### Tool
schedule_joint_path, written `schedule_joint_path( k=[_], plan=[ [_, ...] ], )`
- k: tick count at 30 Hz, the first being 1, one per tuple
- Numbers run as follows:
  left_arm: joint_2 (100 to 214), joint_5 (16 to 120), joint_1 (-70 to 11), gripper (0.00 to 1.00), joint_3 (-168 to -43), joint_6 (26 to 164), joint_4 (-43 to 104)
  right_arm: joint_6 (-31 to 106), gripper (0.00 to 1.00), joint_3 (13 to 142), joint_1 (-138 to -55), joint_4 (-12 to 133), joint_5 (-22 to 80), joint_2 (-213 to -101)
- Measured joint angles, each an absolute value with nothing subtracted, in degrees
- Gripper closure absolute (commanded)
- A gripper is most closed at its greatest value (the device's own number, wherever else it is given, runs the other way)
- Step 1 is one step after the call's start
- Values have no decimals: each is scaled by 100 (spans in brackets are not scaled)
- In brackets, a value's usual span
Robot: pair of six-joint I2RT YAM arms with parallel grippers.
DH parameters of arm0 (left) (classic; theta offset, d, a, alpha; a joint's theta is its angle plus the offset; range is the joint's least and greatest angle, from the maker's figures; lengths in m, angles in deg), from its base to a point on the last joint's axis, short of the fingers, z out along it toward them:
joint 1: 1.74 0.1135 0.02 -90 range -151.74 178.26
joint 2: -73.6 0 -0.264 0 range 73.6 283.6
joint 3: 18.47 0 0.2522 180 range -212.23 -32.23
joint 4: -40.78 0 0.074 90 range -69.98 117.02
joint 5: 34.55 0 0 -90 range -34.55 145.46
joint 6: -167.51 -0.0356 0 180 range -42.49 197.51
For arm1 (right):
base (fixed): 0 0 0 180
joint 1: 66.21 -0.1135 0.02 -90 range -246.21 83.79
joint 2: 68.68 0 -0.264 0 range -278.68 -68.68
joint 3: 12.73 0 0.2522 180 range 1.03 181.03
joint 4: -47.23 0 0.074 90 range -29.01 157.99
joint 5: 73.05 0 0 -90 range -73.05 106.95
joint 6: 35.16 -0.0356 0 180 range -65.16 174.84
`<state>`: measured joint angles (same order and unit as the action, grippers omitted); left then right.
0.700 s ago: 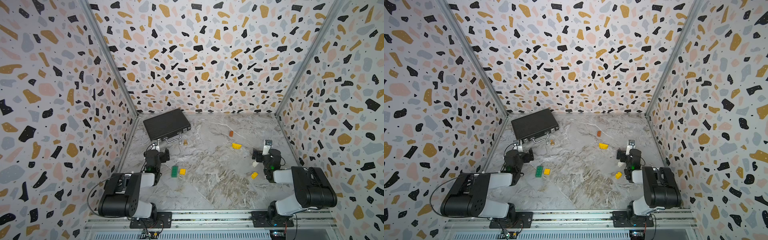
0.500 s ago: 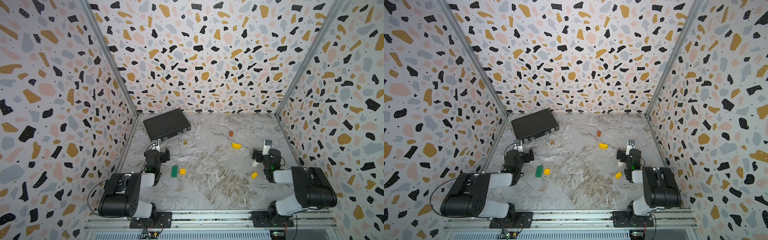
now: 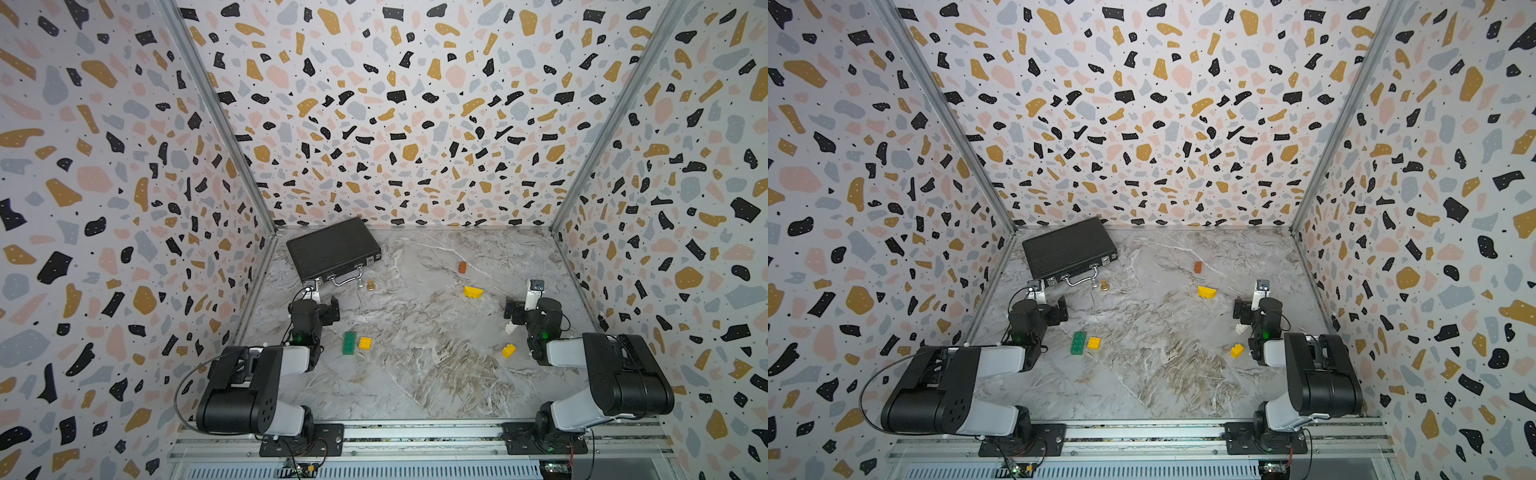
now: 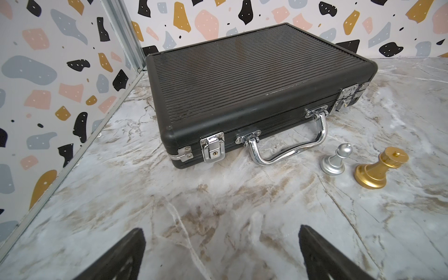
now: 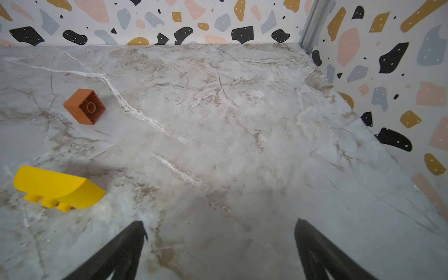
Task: Assemble an ice cream with lego
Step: Pick up the lego brick from the center of the board.
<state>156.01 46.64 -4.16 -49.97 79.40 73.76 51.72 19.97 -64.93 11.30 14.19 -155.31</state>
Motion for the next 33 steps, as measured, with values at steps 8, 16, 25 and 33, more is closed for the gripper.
schedule_joint_path(
  k=[8, 16, 25, 33],
  plan=[
    [15601, 4666, -416, 1, -4997, 7940, 7374, 5172, 0, 1997, -6493, 1130, 1421, -15531],
    [15601, 4666, -416, 1, -4997, 7940, 7374, 5172, 0, 1997, -6493, 1130, 1421, -15531],
    [15050, 4484, -416, 1, -4988, 7992, 6963, 5175, 0, 1995, -6493, 1552, 1419, -15044],
    [13068, 4583, -416, 1, -6129, 8475, 5776, 3553, 0, 1999, -6493, 1639, 1318, -13035]
  ],
)
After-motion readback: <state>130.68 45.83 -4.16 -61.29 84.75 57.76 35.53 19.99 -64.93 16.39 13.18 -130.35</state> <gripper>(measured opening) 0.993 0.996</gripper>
